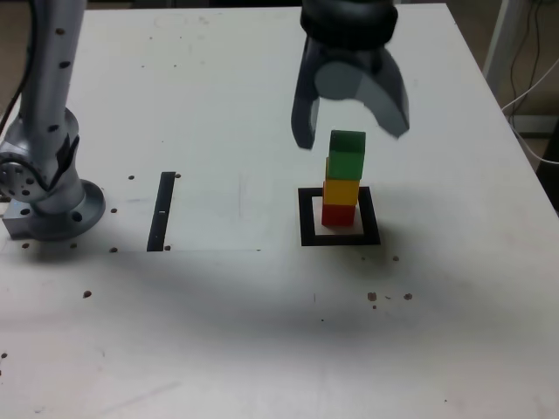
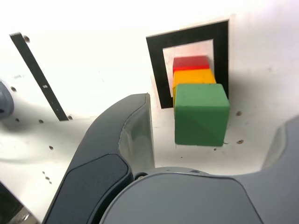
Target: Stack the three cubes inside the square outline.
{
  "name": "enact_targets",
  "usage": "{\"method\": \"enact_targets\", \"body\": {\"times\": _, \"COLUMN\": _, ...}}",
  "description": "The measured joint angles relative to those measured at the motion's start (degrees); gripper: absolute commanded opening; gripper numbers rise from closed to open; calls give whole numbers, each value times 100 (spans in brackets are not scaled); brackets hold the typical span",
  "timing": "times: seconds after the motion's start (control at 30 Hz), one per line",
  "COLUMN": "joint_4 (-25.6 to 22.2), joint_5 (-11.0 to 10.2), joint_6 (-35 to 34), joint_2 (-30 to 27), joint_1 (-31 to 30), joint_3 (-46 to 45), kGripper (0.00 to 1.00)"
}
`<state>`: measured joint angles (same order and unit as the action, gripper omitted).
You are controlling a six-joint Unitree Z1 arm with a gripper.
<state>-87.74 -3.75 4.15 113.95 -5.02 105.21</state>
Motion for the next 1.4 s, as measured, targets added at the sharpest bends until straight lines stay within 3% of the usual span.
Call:
{"method": "enact_targets", "body": {"times": 0.13, "joint_4": 0, "joint_5": -150, "joint_6": 0, "joint_2": -154, "joint_1": -52, "joint_3": 0, "kGripper": 100}}
{"method": "enact_targets", "body": {"times": 0.53, "joint_4": -35, "joint_5": -249, "joint_6": -1, "joint_2": -501, "joint_1": -52, "joint_3": -407, "kGripper": 100}}
{"method": "enact_targets", "body": {"times": 0.93, "joint_4": 68, "joint_5": -401, "joint_6": -149, "joint_2": -1652, "joint_1": 108, "joint_3": -2184, "kGripper": 100}}
{"method": "enact_targets", "body": {"times": 1.17, "joint_4": 489, "joint_5": -398, "joint_6": -249, "joint_2": -2325, "joint_1": 185, "joint_3": -3303, "kGripper": 100}}
{"method": "enact_targets", "body": {"times": 1.4, "joint_4": 977, "joint_5": -249, "joint_6": -302, "joint_2": -2525, "joint_1": 211, "joint_3": -4107, "kGripper": 100}}
